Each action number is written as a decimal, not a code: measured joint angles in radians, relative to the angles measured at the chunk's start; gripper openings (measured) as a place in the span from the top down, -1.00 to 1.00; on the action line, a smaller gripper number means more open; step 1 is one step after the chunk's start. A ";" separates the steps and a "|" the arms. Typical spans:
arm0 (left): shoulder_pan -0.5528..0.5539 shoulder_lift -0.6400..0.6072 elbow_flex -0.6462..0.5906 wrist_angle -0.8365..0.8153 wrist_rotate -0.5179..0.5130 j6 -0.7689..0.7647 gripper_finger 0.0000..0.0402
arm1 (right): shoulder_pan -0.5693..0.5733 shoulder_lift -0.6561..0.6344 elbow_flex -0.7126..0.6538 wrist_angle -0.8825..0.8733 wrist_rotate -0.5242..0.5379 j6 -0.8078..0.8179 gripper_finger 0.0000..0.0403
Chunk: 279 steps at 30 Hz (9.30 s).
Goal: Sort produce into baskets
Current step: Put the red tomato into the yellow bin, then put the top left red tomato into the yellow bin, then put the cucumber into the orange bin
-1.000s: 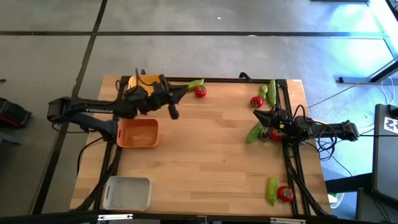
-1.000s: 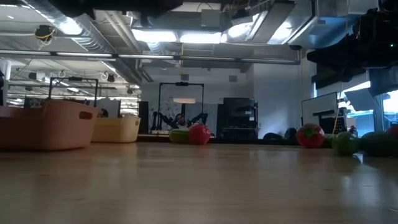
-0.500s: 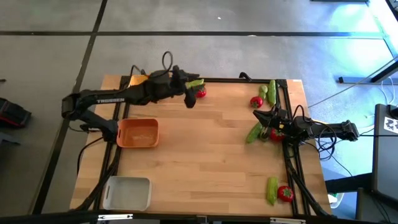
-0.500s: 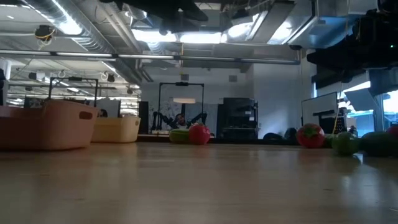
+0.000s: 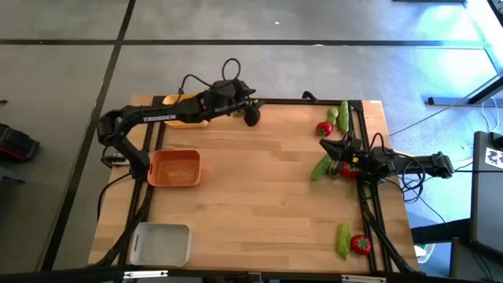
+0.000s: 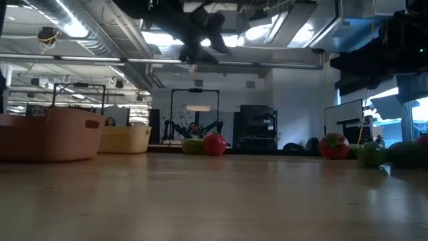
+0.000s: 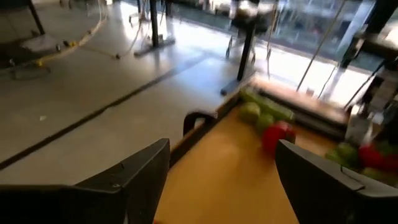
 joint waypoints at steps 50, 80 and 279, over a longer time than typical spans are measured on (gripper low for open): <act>0.093 0.431 0.211 -0.294 -0.042 -0.011 -0.42 | 0.000 0.000 0.000 -0.043 0.037 0.004 0.83; 0.056 0.435 0.213 -0.443 -0.017 -0.003 -0.42 | 0.000 0.000 0.000 -0.059 0.037 0.010 0.83; 0.302 -0.121 -0.260 -0.761 -0.322 -0.094 -0.81 | 0.000 0.000 0.000 -0.064 0.033 0.028 0.83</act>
